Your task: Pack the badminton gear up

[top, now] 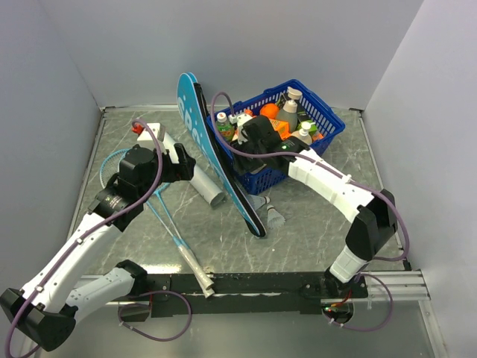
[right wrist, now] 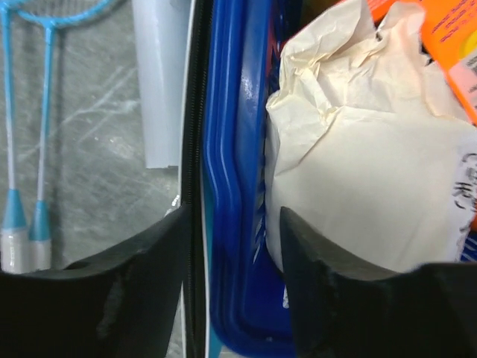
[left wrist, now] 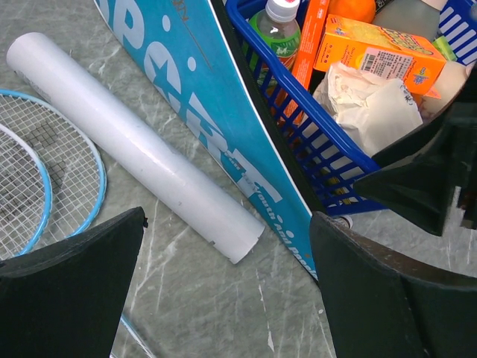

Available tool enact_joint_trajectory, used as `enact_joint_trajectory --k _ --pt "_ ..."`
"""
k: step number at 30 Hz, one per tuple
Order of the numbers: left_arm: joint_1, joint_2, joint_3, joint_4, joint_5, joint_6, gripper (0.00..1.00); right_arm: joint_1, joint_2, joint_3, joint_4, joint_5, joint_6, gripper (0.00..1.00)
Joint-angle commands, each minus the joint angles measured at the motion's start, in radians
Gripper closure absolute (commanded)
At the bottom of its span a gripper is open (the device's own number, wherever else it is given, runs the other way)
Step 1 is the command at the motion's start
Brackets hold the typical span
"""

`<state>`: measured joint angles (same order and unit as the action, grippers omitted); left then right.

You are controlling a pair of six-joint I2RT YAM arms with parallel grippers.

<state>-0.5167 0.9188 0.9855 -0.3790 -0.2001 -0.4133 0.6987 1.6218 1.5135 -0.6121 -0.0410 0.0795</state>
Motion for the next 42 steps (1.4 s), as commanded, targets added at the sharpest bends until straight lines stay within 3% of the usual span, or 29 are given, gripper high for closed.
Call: enact_joint_trajectory --k 1,3,7,11,14,15,27,42 --pt "0.0 -0.018 0.002 0.032 0.018 -0.01 0.04 0.004 0.01 0.042 -0.025 0.02 -0.02 0.51" --pt "0.0 -0.017 0.002 0.031 0.018 -0.01 0.03 0.005 0.013 0.034 -0.025 0.03 -0.018 0.54" --pt "-0.002 -0.018 0.002 0.032 0.019 -0.01 0.04 0.004 0.027 0.025 -0.028 0.038 -0.012 0.73" --pt "-0.002 -0.014 0.002 0.031 0.019 -0.01 0.04 -0.007 0.056 0.046 -0.051 0.087 -0.004 0.78" --pt "-0.002 -0.012 0.002 0.029 0.018 -0.01 0.03 -0.024 0.078 0.057 -0.058 0.105 0.012 0.91" --pt "-0.002 -0.012 0.002 0.029 0.019 -0.01 0.04 -0.039 0.09 0.057 -0.057 0.107 0.031 1.0" --pt "-0.002 -0.005 0.004 0.028 0.019 -0.009 0.04 -0.211 0.17 0.091 -0.04 0.174 0.14 1.0" --pt "-0.002 -0.005 0.005 0.025 0.018 -0.007 0.04 -0.389 0.314 0.273 -0.089 0.25 0.103 1.0"
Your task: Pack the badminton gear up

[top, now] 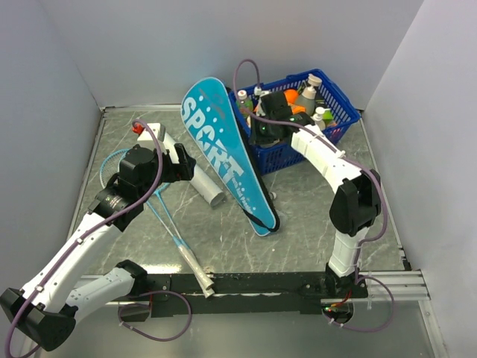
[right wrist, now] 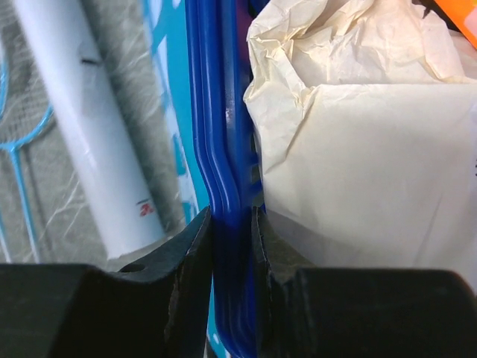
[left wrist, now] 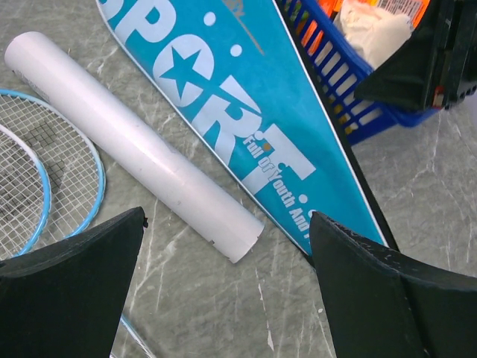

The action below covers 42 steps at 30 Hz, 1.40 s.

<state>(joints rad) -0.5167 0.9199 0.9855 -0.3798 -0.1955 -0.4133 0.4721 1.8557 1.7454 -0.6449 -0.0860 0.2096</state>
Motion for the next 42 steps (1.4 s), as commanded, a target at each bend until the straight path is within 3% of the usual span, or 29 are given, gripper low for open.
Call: enact_joint_trajectory --k 1,26,42 --pt "0.0 -0.006 0.004 0.027 0.016 -0.009 0.04 -0.19 0.089 0.055 -0.062 0.295 -0.032 1.0" --pt "-0.002 0.01 -0.013 0.045 0.076 -0.025 0.04 -0.509 0.388 0.422 -0.107 0.201 -0.116 1.0" --pt "-0.013 0.048 -0.013 0.048 0.084 -0.028 0.04 -0.684 0.422 0.46 -0.07 0.176 -0.141 1.0"
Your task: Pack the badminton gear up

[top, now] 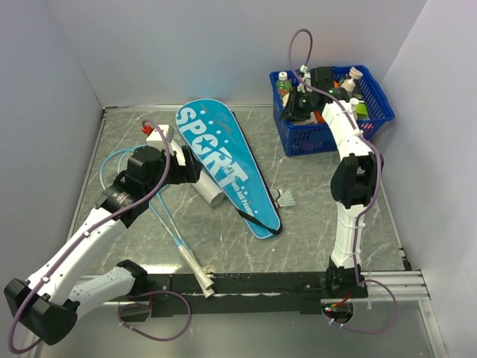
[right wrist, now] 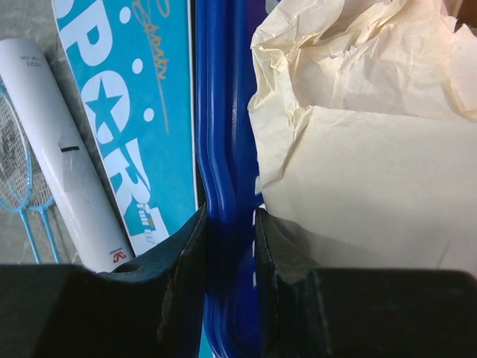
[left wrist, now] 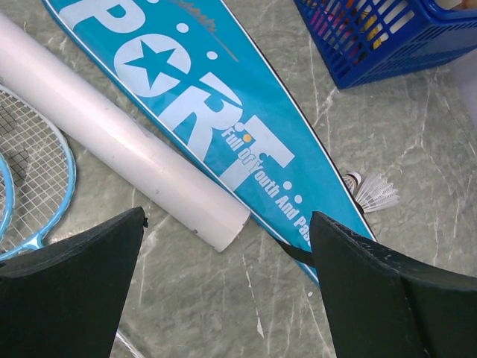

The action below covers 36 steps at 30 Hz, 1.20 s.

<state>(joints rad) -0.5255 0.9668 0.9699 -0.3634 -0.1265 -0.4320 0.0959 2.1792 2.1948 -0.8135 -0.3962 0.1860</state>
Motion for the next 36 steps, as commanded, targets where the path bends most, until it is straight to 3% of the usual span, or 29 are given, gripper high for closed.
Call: enact_joint_trajectory --k 1,11,17,18,19,21,22,25,31,36 --pt "-0.005 0.0 0.001 0.032 0.014 -0.01 0.04 -0.314 0.1 0.014 0.099 0.499 -0.109 1.0" --pt "-0.005 0.021 0.006 0.026 0.01 -0.011 0.04 -0.363 0.154 0.085 0.1 0.615 0.032 1.0" --pt "-0.005 0.03 0.012 0.021 -0.002 -0.01 0.04 -0.375 0.153 0.085 0.118 0.579 0.055 1.0" --pt "-0.005 0.03 0.012 0.02 -0.004 -0.011 0.04 -0.374 0.142 0.069 0.129 0.564 0.055 0.95" --pt "-0.005 0.03 0.012 0.02 -0.007 -0.011 0.04 -0.372 0.11 0.031 0.145 0.554 0.055 0.8" --pt "-0.005 0.029 0.013 0.014 -0.019 -0.004 0.04 -0.368 0.073 -0.009 0.18 0.539 0.055 0.67" --pt "-0.005 0.029 0.016 0.012 -0.027 -0.002 0.04 -0.363 0.038 -0.044 0.188 0.525 0.05 0.55" --pt "-0.005 0.023 0.021 0.006 -0.047 0.002 0.04 -0.326 -0.033 -0.092 0.194 0.523 0.037 0.43" --pt "-0.004 -0.005 0.024 -0.002 -0.113 0.021 0.04 -0.204 -0.256 -0.268 0.237 0.545 0.012 0.3" --pt "-0.005 -0.016 0.049 -0.028 -0.18 0.033 0.04 -0.075 -0.516 -0.44 0.27 0.565 0.012 0.28"
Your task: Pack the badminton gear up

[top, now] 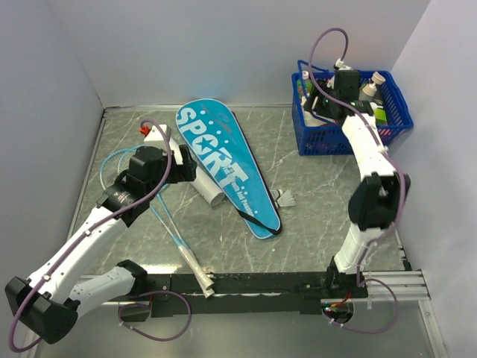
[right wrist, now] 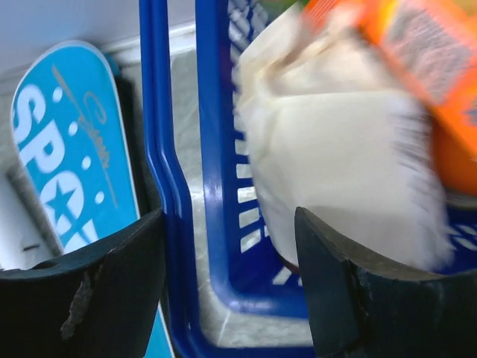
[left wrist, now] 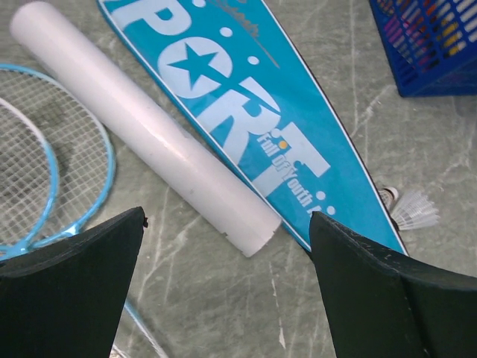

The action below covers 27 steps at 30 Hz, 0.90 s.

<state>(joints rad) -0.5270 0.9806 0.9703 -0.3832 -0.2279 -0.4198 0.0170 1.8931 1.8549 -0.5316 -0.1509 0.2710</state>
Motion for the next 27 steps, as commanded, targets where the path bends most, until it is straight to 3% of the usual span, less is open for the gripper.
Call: enact_joint_trajectory --k 1,7,12,20,27 --pt "-0.002 -0.025 0.051 -0.014 -0.093 0.021 0.04 0.052 -0.268 -0.159 -0.004 0.321 -0.07 0.28" --pt "0.007 0.062 0.1 -0.097 -0.191 -0.033 0.04 0.271 -0.497 -0.362 -0.018 0.283 -0.07 0.27" --pt "0.116 0.161 0.117 -0.129 -0.105 -0.146 0.04 0.486 -0.59 -0.503 -0.031 0.307 -0.073 0.26" --pt "0.306 0.351 0.137 -0.077 0.045 -0.303 0.04 0.612 -0.626 -0.663 -0.005 0.286 -0.032 0.25" --pt "0.4 0.648 0.321 -0.082 0.166 -0.388 0.04 0.675 -0.647 -0.789 0.071 0.267 -0.001 0.25"
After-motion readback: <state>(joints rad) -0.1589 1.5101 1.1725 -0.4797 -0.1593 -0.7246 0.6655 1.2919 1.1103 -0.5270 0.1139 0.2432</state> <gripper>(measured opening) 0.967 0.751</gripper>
